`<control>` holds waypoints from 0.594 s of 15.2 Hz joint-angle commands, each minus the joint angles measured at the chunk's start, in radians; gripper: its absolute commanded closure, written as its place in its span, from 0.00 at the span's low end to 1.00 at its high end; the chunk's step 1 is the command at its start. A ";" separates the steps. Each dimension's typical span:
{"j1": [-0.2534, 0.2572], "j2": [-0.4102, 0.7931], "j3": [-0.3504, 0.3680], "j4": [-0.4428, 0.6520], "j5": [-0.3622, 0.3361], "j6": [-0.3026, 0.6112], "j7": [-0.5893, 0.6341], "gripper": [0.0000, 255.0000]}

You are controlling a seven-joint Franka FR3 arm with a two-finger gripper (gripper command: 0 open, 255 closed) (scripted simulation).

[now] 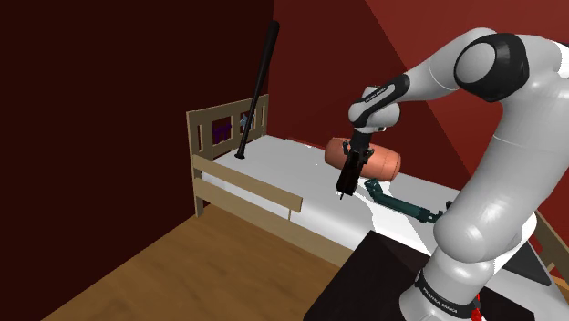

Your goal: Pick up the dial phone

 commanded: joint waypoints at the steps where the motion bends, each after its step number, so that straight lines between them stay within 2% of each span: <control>1: 0.000 0.002 0.000 0.001 0.000 0.000 0.001 1.00; 9: 0.002 -0.057 0.001 0.048 -0.017 -0.105 0.011 1.00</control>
